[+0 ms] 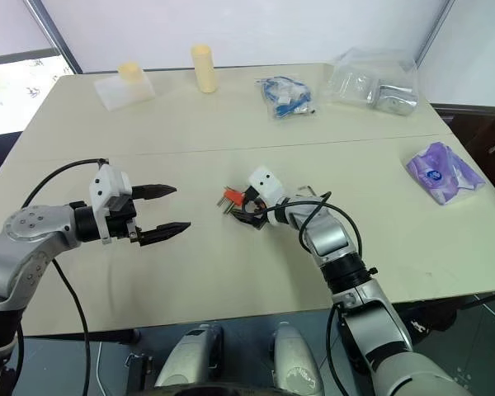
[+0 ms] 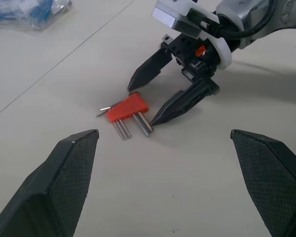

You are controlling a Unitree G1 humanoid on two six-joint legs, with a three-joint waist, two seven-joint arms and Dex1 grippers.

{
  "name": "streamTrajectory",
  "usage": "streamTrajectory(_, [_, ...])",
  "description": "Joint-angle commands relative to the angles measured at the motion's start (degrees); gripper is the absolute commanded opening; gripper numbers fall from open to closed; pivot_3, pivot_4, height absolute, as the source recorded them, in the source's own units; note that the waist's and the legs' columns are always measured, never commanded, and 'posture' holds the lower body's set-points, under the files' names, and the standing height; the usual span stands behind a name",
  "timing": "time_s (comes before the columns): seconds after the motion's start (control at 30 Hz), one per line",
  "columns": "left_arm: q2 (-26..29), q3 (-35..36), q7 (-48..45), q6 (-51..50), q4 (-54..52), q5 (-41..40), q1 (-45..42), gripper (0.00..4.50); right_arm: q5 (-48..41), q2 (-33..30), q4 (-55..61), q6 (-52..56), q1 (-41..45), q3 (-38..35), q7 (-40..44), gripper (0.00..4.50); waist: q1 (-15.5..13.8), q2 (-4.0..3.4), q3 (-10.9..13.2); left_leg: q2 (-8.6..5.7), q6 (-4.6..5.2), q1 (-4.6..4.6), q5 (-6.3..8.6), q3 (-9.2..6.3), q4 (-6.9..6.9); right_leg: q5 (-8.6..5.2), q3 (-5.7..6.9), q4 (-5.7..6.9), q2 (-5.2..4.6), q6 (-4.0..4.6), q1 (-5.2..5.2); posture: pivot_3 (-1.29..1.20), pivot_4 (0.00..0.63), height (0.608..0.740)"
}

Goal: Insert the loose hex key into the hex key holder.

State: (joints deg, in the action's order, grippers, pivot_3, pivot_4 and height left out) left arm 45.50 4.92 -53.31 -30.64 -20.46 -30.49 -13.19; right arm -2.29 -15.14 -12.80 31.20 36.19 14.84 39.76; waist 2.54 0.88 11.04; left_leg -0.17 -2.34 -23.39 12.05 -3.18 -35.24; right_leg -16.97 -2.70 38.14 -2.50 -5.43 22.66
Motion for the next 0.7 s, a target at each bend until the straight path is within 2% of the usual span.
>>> streamTrajectory(0.03, [0.23, 1.41, 0.19, 0.87, -1.78, -0.17, -0.25, 4.5, 0.83, -0.02, -2.38, -1.02, 0.77, 0.73, 0.19, 4.05, 0.01, 0.0, 0.0, 0.0, 0.0, 0.0, 0.0, 0.0, 0.0, 0.0, 0.0, 0.0, 0.0, 0.0, 0.0, 0.0, 0.15, 0.74])
streamTrajectory(0.2, [0.21, 1.41, 0.36, 0.89, -1.85, -0.12, -0.24, 4.5, 1.18, -0.02, -4.48, -2.69, 1.49, 0.92, 0.61, 4.05, 0.01, 0.0, 0.0, 0.0, 0.0, 0.0, 0.0, 0.0, 0.0, 0.0, 0.0, 0.0, 0.0, 0.0, 0.0, 0.0, 0.15, 0.74])
streamTrajectory(0.3, [0.3, 1.49, 0.47, 0.92, -1.81, -0.08, -0.12, 4.5, 1.45, 0.0, -5.32, -3.45, 1.49, 0.94, 0.8, 3.18, 0.0, 0.0, 0.0, 0.0, 0.0, 0.0, 0.0, 0.0, 0.0, 0.0, 0.0, 0.0, 0.0, 0.0, 0.0, 0.0, 0.15, 0.74])
streamTrajectory(0.33, [0.41, 1.68, 0.5, 0.93, -1.81, -0.11, -0.01, 4.5, 1.55, -0.02, -5.31, -3.58, 1.3, 1.02, 0.84, 2.76, -0.01, 0.0, 0.0, 0.0, 0.0, 0.0, 0.0, 0.0, 0.0, 0.0, 0.0, 0.0, 0.0, 0.0, 0.0, 0.0, 0.15, 0.74])
streamTrajectory(0.4, [0.6, 2.06, 0.5, 1.03, -1.5, -0.08, -0.06, 4.5, 1.74, 0.01, -5.39, -3.82, 0.96, 1.15, 0.77, 1.6, -0.02, 0.0, 0.0, 0.0, 0.0, 0.0, 0.0, 0.0, 0.01, 0.0, 0.0, 0.0, 0.0, 0.0, 0.0, 0.0, 0.15, 0.74])
streamTrajectory(0.43, [0.65, 2.16, 0.49, 1.07, -1.31, -0.03, -0.17, 4.5, 1.82, 0.02, -5.45, -3.91, 0.86, 1.21, 0.73, 1.3, -0.02, 0.0, 0.0, 0.0, 0.0, 0.0, 0.0, 0.0, 0.01, 0.0, 0.0, -0.01, -0.01, 0.0, 0.0, 0.0, 0.15, 0.74])
streamTrajectory(0.63, [0.7, 2.3, 0.45, 1.12, -1.08, 0.14, -0.45, 4.5, 3.06, -0.43, -4.77, -4.93, 0.56, 2.12, 0.51, 1.29, -0.02, 0.0, 0.0, 0.0, 0.0, 0.0, 0.0, 0.0, 0.01, 0.0, 0.0, -0.01, -0.01, 0.0, 0.0, 0.0, 0.15, 0.74])
streamTrajectory(0.7, [0.6, 2.33, 0.57, 1.39, -0.8, 0.36, -0.62, 4.5, 5.6, -1.57, -3.58, -8.66, 0.54, 3.2, -0.61, 1.29, -0.02, 0.0, 0.0, 0.0, 0.0, 0.0, 0.0, 0.0, 0.01, 0.0, 0.0, -0.01, -0.01, 0.0, 0.0, 0.0, 0.15, 0.74])
